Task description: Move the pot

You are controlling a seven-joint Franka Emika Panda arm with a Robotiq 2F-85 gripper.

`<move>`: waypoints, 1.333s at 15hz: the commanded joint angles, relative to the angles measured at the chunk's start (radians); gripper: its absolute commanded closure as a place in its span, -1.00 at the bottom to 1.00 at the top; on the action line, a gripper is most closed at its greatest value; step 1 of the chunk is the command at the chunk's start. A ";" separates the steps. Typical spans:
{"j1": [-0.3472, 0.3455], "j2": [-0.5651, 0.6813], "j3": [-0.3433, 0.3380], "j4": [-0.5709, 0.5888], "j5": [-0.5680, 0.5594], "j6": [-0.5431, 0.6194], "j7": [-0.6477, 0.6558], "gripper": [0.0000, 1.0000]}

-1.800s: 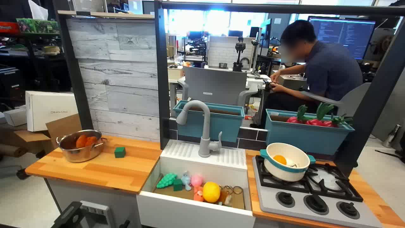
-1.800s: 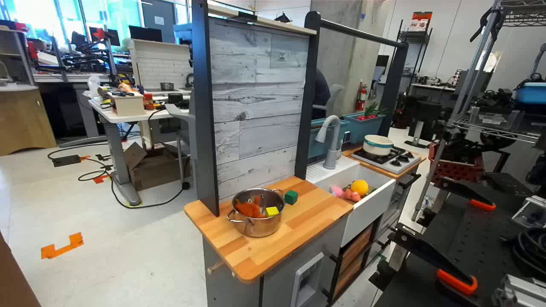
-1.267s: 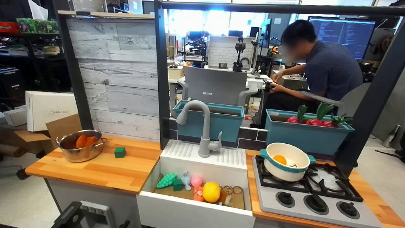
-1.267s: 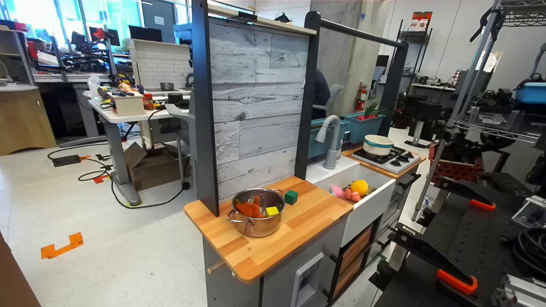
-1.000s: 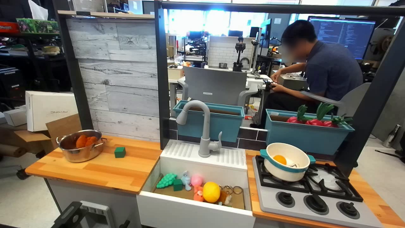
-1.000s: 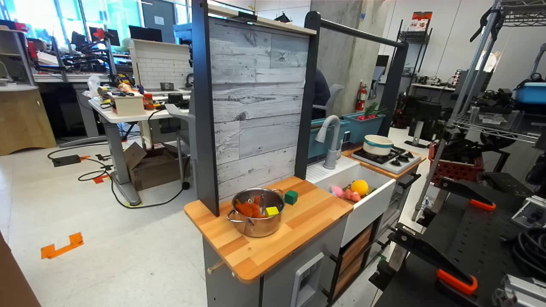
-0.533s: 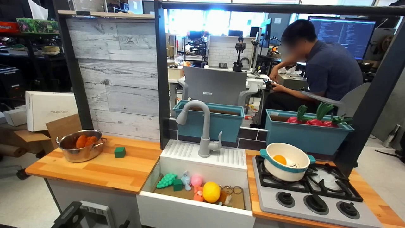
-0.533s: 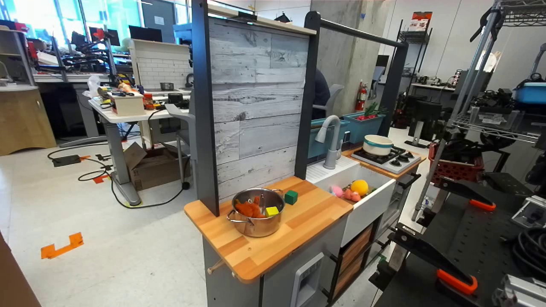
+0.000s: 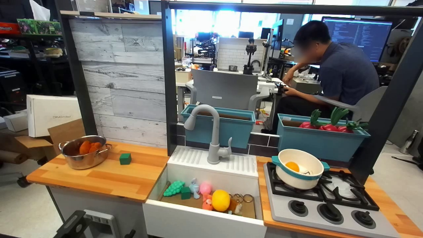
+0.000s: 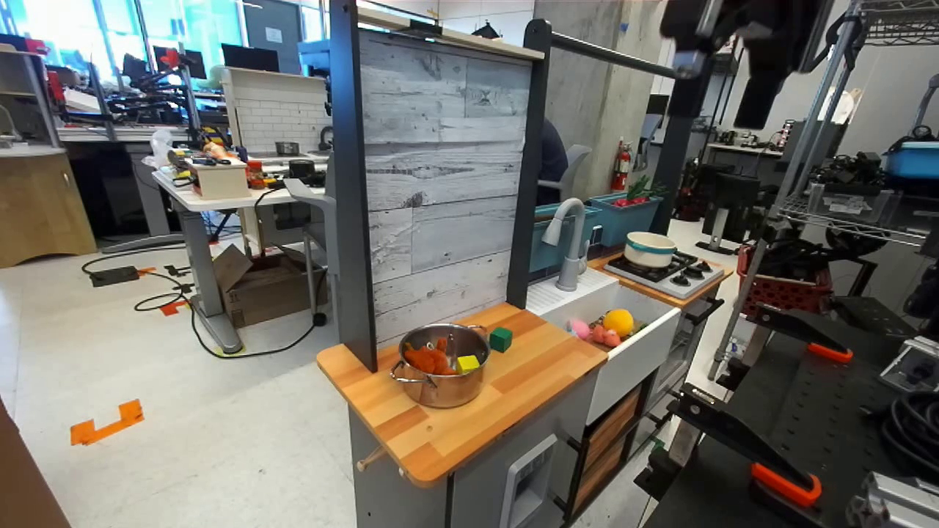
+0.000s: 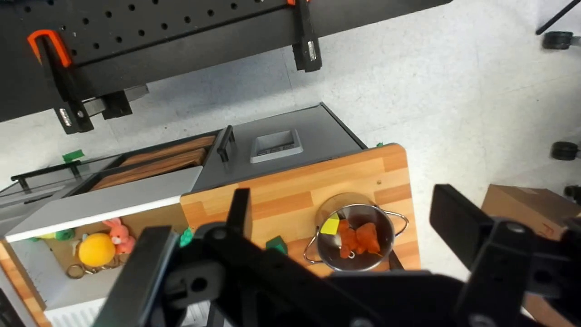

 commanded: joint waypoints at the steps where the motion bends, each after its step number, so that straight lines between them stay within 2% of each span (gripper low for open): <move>1: -0.067 0.261 0.032 0.128 -0.104 0.092 0.053 -1.00; 2: -0.074 0.327 0.028 0.160 -0.138 0.122 0.075 -1.00; 3: 0.002 0.395 -0.058 0.197 -0.188 0.145 0.109 -1.00; 6: 0.075 0.589 -0.147 0.334 -0.274 0.192 0.179 -1.00; 10: 0.198 0.844 -0.270 0.572 -0.284 0.164 0.211 -1.00; 15: 0.288 1.110 -0.350 0.860 -0.238 0.108 0.208 -1.00; 20: 0.308 1.314 -0.367 1.136 -0.205 -0.019 0.205 -1.00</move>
